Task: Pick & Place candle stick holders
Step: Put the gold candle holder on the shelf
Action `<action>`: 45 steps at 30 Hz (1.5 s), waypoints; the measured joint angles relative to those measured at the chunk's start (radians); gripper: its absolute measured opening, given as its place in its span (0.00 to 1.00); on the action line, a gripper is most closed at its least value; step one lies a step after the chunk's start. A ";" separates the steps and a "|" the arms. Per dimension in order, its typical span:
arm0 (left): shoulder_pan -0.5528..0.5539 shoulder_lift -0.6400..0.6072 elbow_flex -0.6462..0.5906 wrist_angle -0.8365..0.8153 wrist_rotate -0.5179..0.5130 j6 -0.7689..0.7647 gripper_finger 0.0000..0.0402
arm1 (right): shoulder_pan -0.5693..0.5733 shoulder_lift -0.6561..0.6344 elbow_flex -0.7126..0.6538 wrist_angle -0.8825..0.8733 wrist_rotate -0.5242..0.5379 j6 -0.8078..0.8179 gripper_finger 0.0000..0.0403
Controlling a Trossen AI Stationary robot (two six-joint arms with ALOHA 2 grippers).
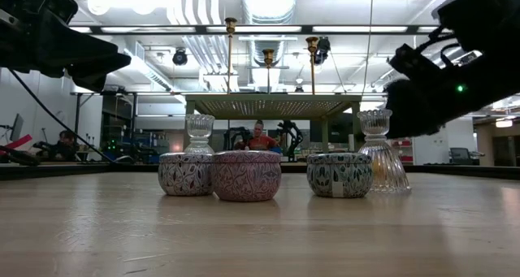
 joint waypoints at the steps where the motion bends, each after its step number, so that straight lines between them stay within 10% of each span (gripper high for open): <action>1: 0.000 0.000 0.000 0.000 0.000 0.000 0.42 | 0.000 -0.009 0.000 0.000 0.000 -0.001 0.32; 24: 0.000 0.000 0.000 0.000 0.000 0.000 0.42 | -0.033 -0.396 0.221 -0.190 -0.106 -0.290 0.35; 32: 0.000 0.000 0.000 0.000 0.000 0.000 0.42 | -0.214 -0.405 0.464 -0.583 -0.195 -0.288 0.33; 45: 0.000 0.000 0.000 0.000 0.000 0.000 0.42 | -0.562 -0.383 0.509 -0.585 -0.419 -0.328 0.33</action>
